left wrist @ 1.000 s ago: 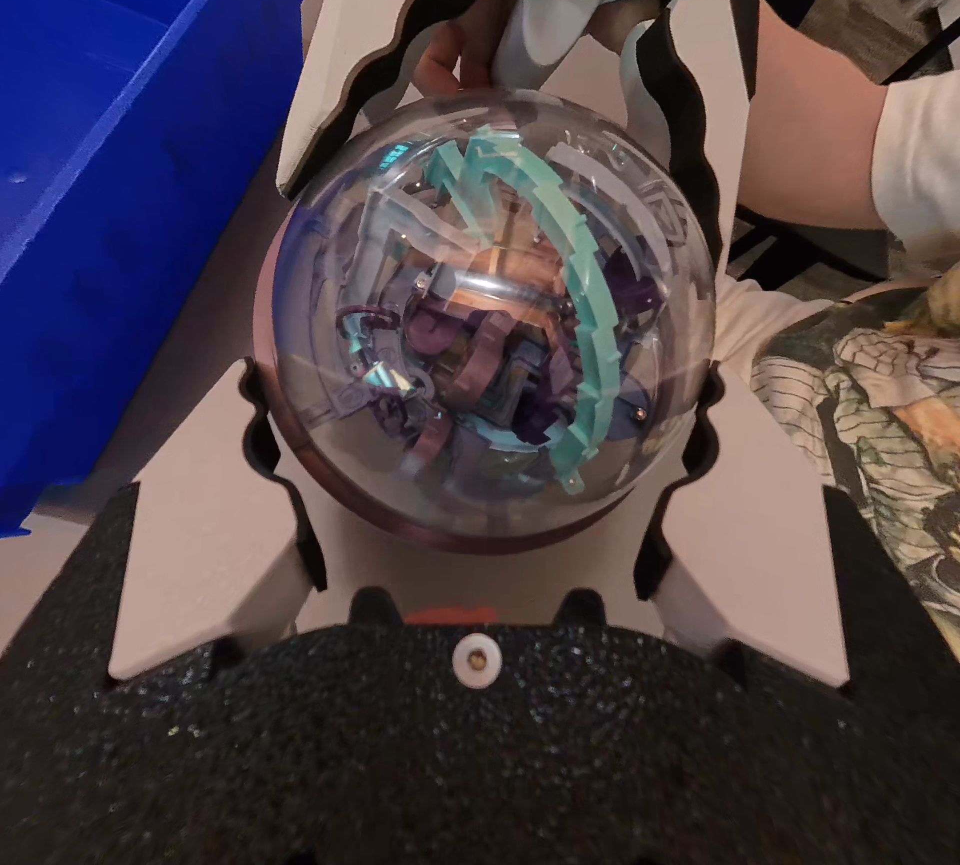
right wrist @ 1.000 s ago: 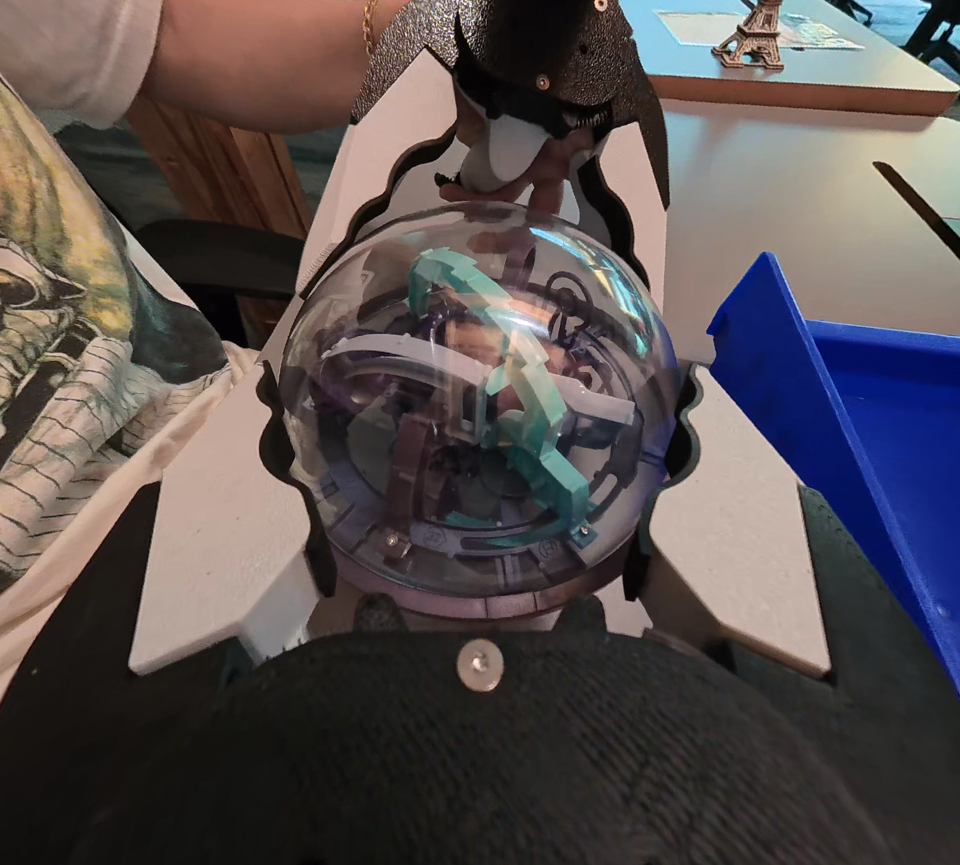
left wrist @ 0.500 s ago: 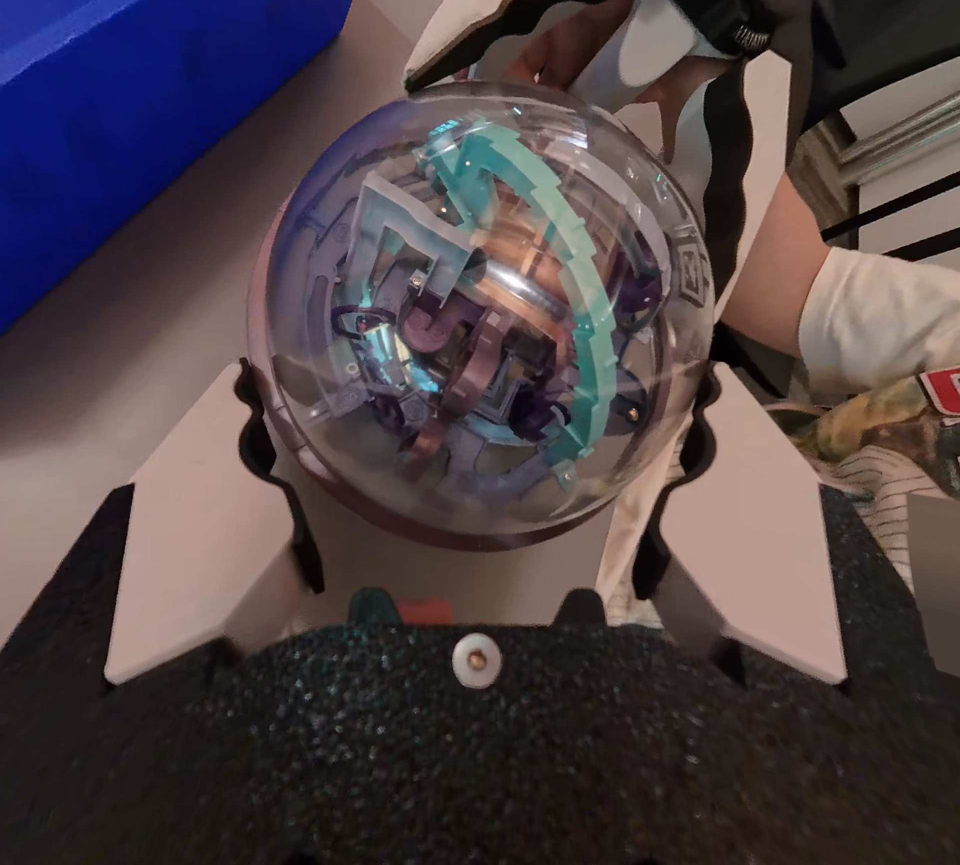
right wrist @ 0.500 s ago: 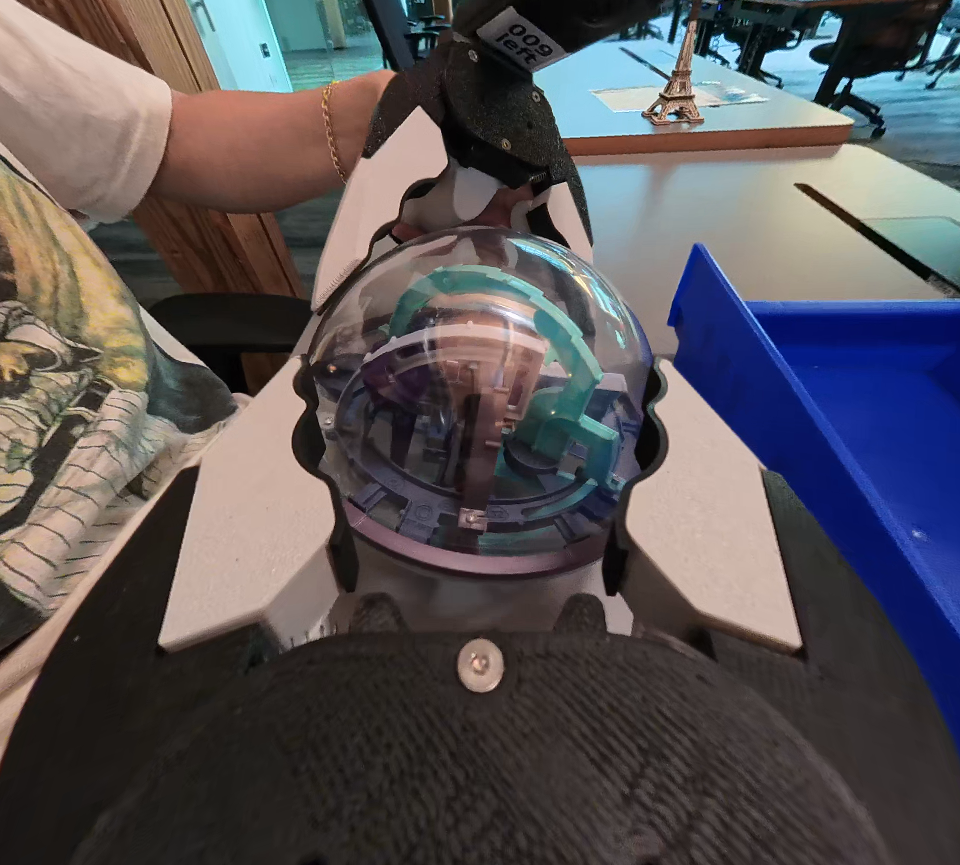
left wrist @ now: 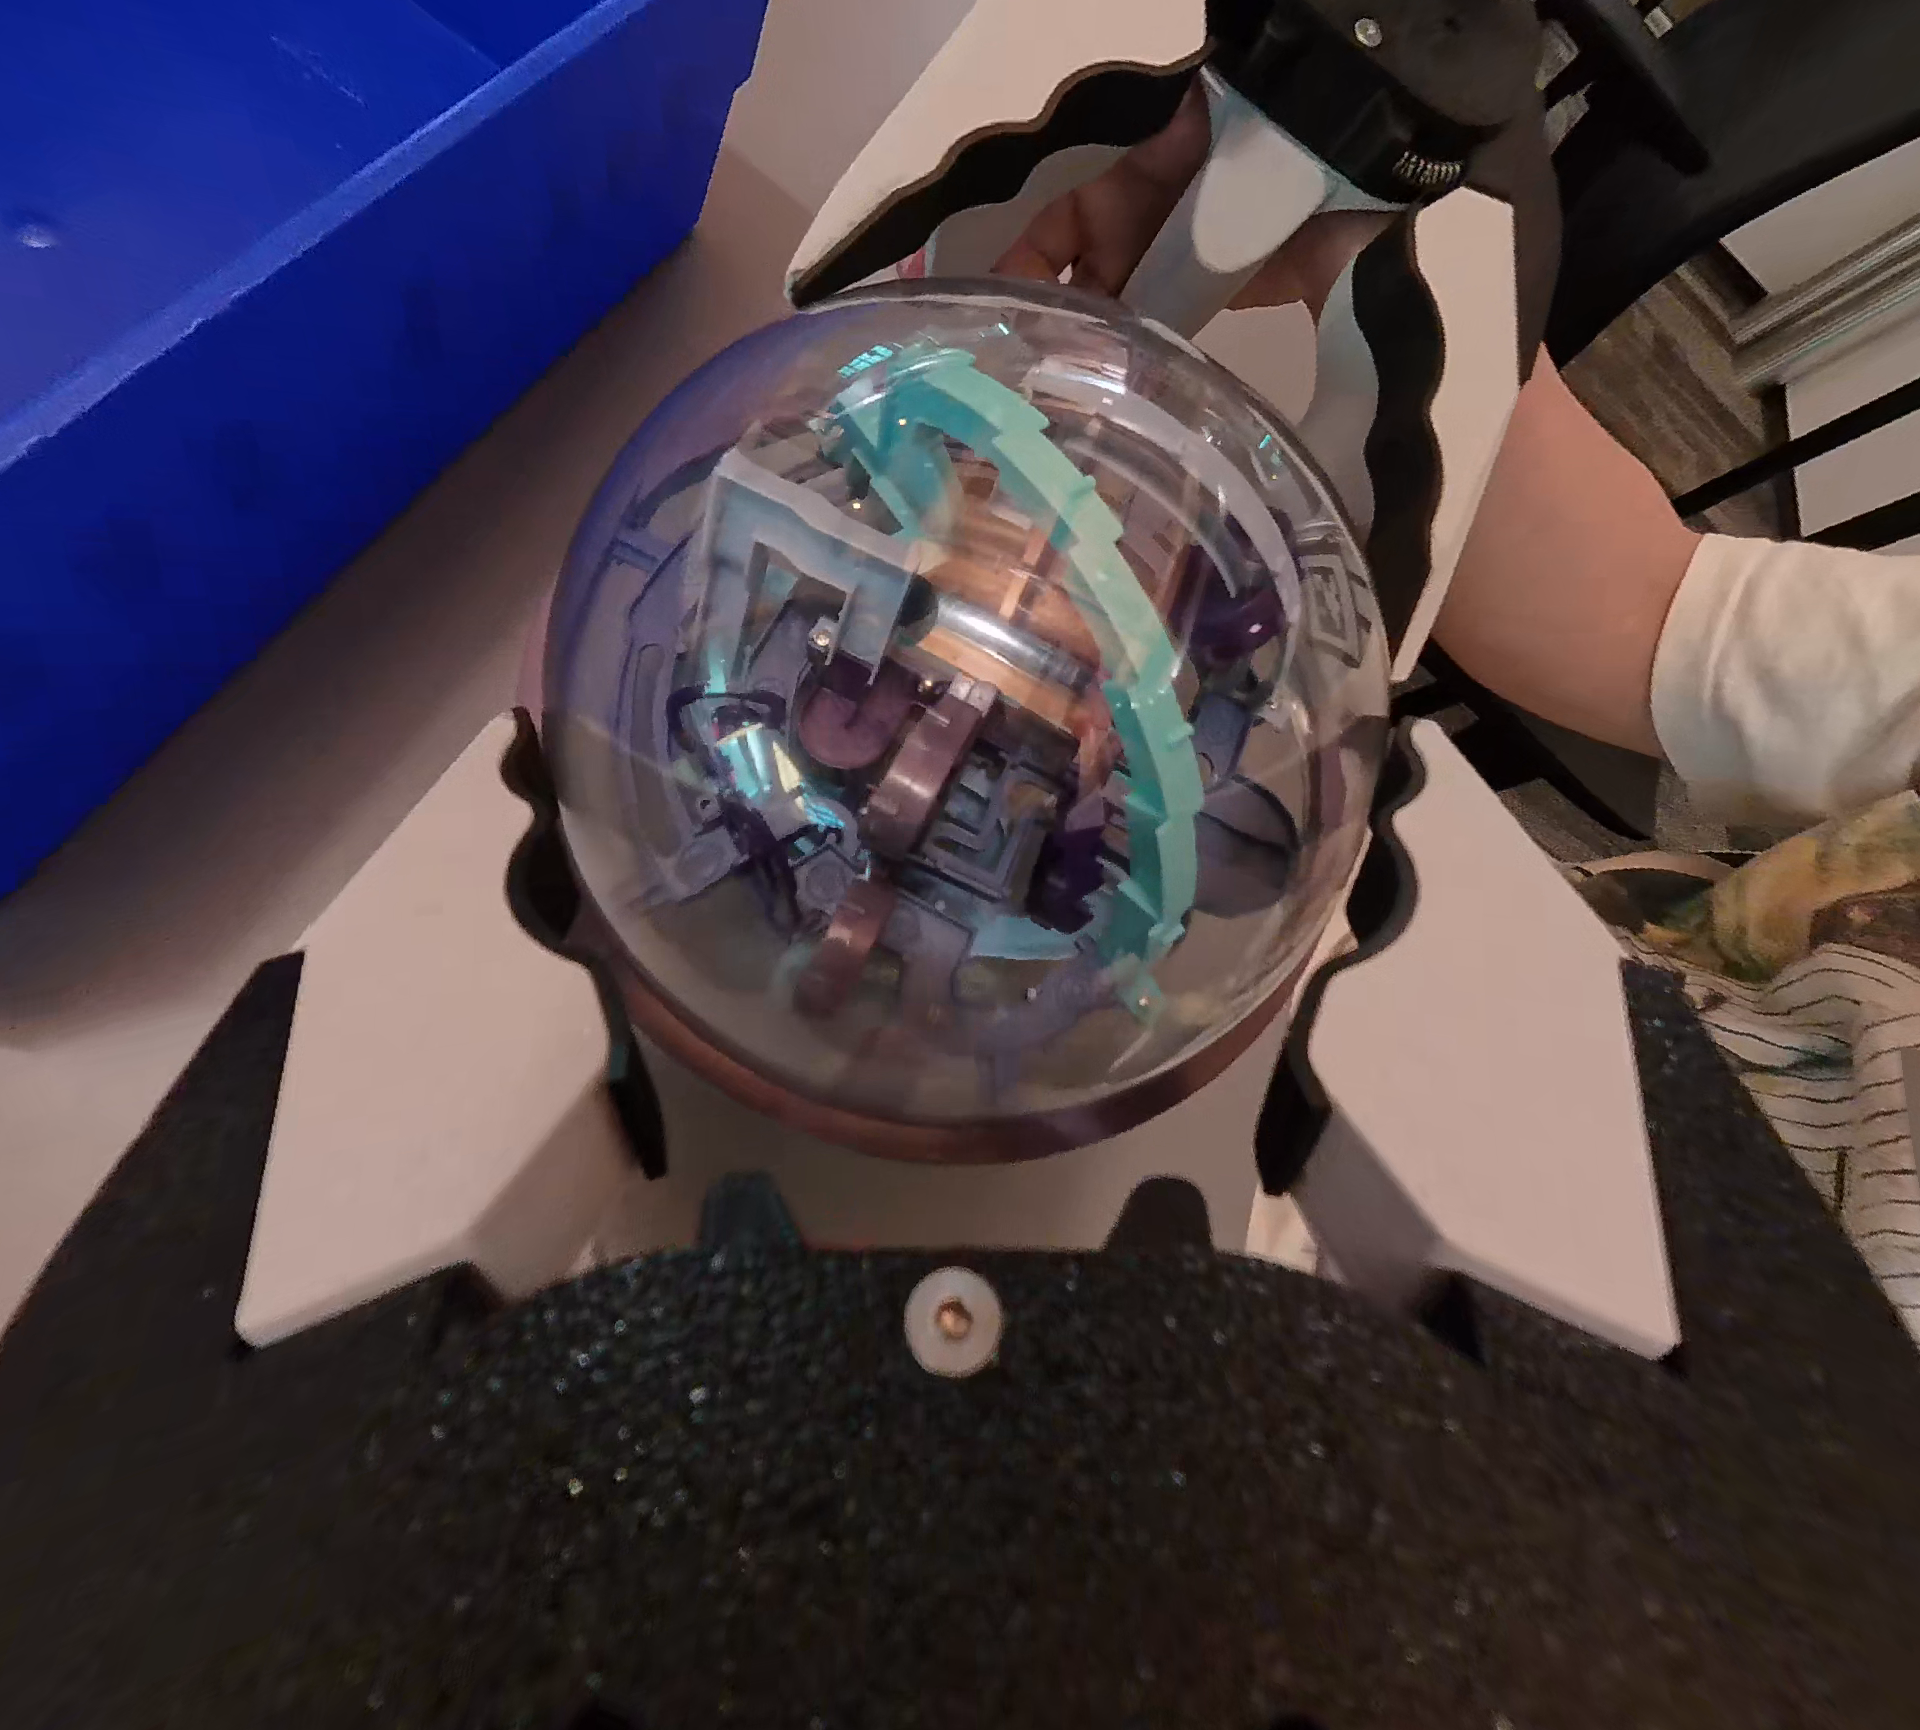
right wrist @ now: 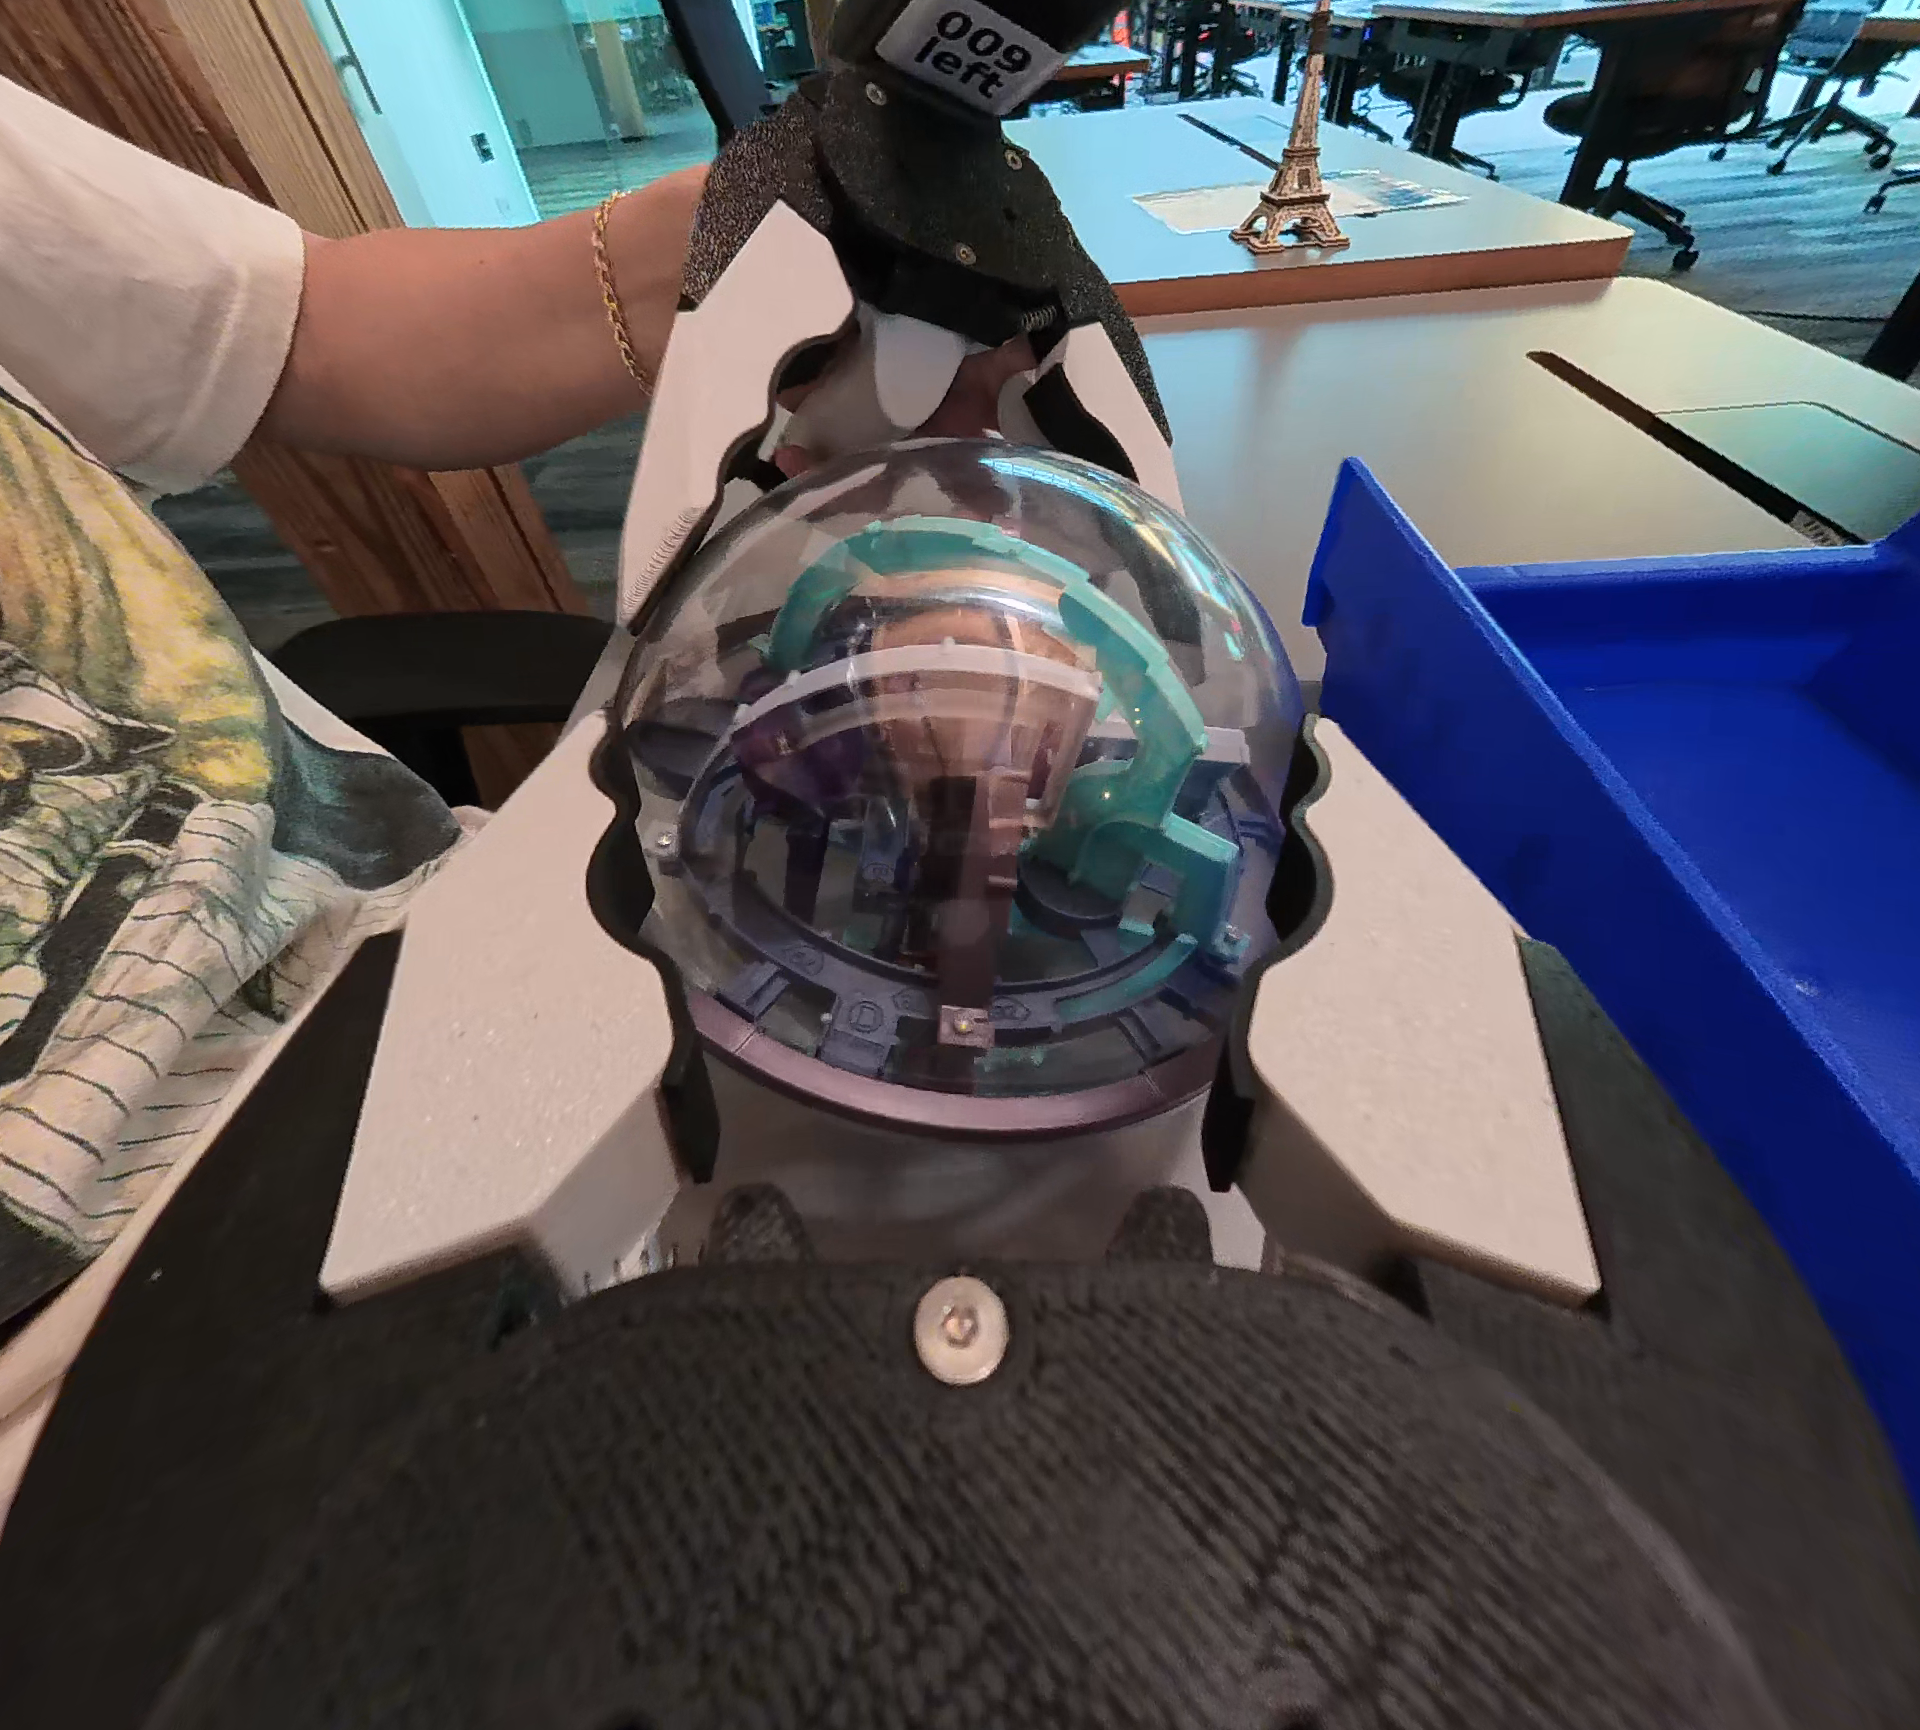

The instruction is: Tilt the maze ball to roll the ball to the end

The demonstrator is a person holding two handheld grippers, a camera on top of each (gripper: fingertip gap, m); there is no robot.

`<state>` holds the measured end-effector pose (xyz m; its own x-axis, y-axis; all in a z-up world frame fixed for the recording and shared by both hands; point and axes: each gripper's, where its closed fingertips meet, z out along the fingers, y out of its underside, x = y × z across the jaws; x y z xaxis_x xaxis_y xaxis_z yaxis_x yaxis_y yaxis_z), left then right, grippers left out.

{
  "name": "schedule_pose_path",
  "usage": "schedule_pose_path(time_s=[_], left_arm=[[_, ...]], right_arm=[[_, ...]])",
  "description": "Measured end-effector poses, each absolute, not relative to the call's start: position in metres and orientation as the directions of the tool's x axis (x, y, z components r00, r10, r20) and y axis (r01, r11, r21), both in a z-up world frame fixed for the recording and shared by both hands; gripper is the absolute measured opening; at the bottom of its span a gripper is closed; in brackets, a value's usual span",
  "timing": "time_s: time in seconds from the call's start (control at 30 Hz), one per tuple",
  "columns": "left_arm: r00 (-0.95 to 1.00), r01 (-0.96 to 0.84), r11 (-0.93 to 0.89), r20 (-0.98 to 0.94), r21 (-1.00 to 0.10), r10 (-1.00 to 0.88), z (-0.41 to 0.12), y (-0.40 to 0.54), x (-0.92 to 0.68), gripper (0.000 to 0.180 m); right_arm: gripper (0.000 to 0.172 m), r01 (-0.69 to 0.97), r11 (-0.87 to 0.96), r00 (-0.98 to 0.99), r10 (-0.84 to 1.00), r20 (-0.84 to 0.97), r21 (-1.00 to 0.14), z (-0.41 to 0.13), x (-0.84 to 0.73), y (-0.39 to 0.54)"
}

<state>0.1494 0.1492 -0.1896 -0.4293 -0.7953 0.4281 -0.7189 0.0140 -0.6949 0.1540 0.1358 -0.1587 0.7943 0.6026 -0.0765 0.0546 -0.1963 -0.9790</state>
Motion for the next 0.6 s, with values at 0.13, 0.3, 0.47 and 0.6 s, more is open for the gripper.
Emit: schedule_pose_path(time_s=[0.13, 0.3, 0.47, 0.6], left_arm=[[-0.429, -0.717, 0.012, 0.428, -0.697, -0.796, -0.1893, 0.1494, 0.1493, 0.148], [-0.431, -0.707, 0.004, 0.427, -0.707, -0.795, -0.1887, 0.149, 0.1499, 0.148], [-0.381, -0.743, -0.044, 0.476, -0.668, -0.793, -0.19, 0.1538, 0.1509, 0.148], [-0.364, -0.759, -0.051, 0.488, -0.65, -0.794, -0.1906, 0.1545, 0.1518, 0.148]], right_arm=[[0.118, 0.066, -0.179, 0.803, 0.593, -0.054, -0.982, -0.1573, 0.154, 0.1339], [0.12, 0.048, -0.183, 0.803, 0.592, -0.071, -0.982, -0.1584, 0.1544, 0.1347], [0.114, 0.012, -0.183, 0.815, 0.571, -0.097, -0.983, -0.1557, 0.1593, 0.1365], [0.113, 0.017, -0.181, 0.827, 0.556, -0.088, -0.983, -0.1549, 0.1599, 0.136]])
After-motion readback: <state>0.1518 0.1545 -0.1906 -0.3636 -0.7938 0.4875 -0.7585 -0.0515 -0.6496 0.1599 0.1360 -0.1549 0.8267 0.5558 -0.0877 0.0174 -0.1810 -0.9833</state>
